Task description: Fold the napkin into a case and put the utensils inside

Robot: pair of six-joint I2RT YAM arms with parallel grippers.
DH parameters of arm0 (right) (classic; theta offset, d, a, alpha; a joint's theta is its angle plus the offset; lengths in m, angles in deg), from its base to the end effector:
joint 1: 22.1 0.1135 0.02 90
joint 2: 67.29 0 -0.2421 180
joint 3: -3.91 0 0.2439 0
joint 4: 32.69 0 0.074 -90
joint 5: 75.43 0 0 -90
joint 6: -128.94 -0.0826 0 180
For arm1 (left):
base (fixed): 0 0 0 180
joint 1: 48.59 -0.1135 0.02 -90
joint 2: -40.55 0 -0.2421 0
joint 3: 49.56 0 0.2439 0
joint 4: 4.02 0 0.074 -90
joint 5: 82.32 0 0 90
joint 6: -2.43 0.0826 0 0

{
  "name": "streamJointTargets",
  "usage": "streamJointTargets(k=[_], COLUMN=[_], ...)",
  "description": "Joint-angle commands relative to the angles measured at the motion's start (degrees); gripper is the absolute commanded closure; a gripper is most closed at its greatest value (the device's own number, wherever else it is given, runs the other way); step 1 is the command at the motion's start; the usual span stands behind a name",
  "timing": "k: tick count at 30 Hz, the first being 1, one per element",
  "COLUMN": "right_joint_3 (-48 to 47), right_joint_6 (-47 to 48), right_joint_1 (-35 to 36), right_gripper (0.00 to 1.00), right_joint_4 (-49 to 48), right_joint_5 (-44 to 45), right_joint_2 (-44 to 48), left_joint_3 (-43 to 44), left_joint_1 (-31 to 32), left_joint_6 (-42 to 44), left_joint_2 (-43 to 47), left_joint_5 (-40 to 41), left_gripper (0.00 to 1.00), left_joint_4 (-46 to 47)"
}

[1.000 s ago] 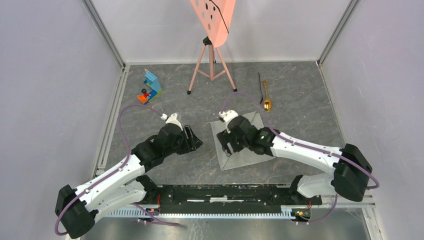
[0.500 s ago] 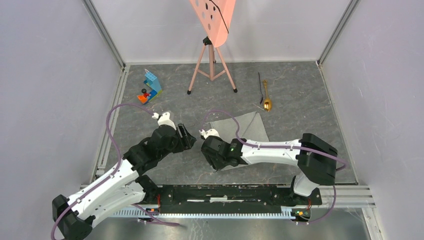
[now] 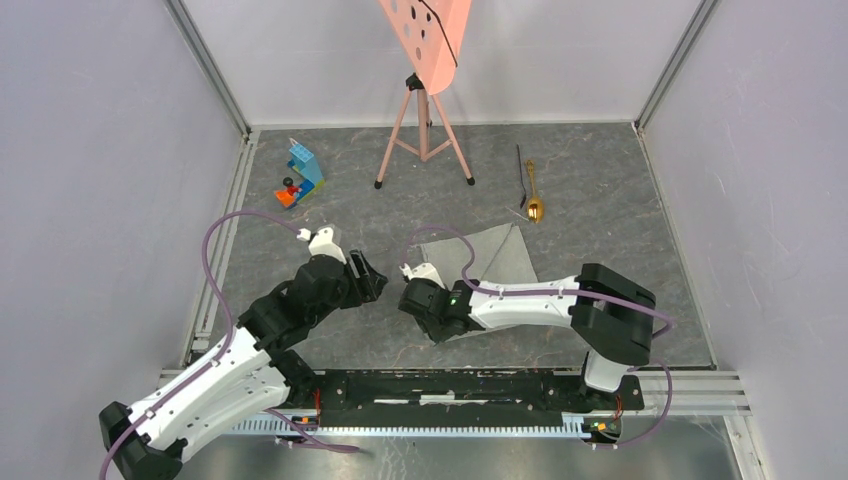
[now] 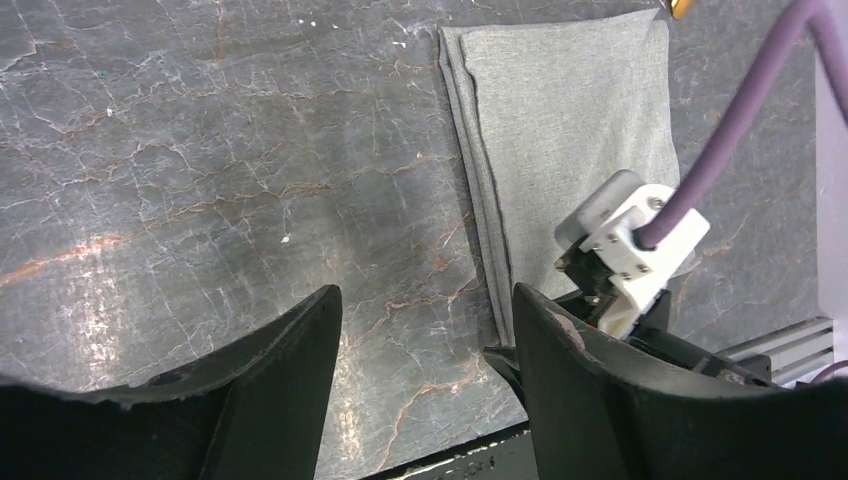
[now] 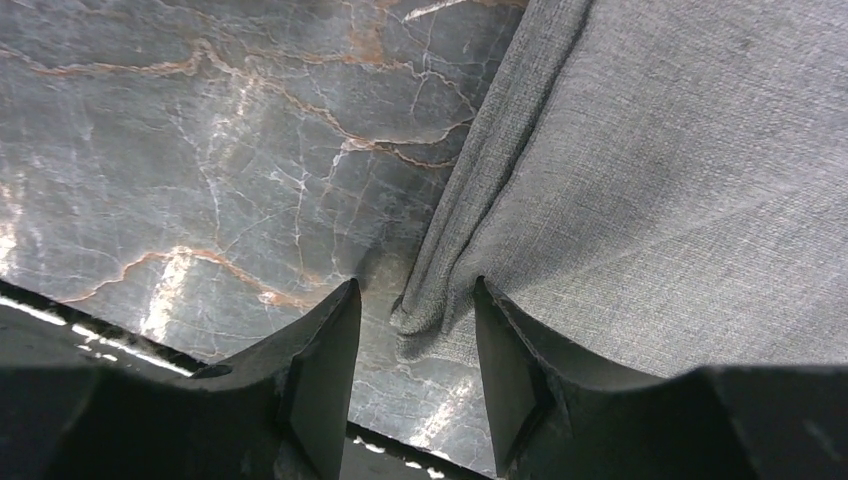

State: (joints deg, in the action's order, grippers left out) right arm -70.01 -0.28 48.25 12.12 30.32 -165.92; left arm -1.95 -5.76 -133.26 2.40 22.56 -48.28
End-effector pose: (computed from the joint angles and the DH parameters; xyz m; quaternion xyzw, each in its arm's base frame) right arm 0.1326 0.3048 0.1071 -0.2381 0.9456 0.0661 0.2117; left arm 0.1585 -0.1180 0.2153 -0.0819 0.8770 -0.2384 0.4091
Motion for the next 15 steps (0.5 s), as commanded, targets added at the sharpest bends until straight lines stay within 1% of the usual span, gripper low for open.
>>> streamJointTargets(k=[1,3,5,8,9,12,14,15], right_joint_3=[-1.67,-1.91,-1.42,0.25,0.48,0.9,2.48,3.98], right_joint_6=[-0.96,-1.02,-0.93,-1.0,-0.87,1.37,4.72,6.08], right_joint_1=[0.74,1.22,1.37,1.46,1.61,1.85,2.23,2.2], right_gripper=[0.49,0.5,0.58,0.68,0.73,0.98,1.0,1.0], right_joint_4=[0.71,1.68,1.9,1.41,1.54,1.32,-2.73,-5.32], right_joint_5=[2.74,4.08,4.32,5.48,6.38,9.24,9.76,9.56], right_joint_2=[-2.35,-3.41,-4.25,-4.47,-4.55,-3.86,-1.06,0.99], left_joint_3=[-0.27,-0.17,-0.07,-0.08,-0.22,0.06,0.58,0.85], left_joint_1=[-0.2,-0.2,-0.21,-0.22,-0.21,-0.2,-0.25,-0.65], left_joint_6=[2.16,2.12,2.05,1.92,1.8,1.45,0.01,-1.46], left_joint_2=[1.08,1.24,1.32,1.58,1.67,0.58,-1.77,-3.4], left_joint_5=[1.91,2.2,2.2,2.25,2.33,2.35,2.99,3.03], left_gripper=[0.29,0.27,0.27,0.27,0.27,0.27,0.26,0.23], left_joint_4=[-0.01,-0.2,-0.28,-0.37,-0.38,-0.28,-0.55,-0.56])
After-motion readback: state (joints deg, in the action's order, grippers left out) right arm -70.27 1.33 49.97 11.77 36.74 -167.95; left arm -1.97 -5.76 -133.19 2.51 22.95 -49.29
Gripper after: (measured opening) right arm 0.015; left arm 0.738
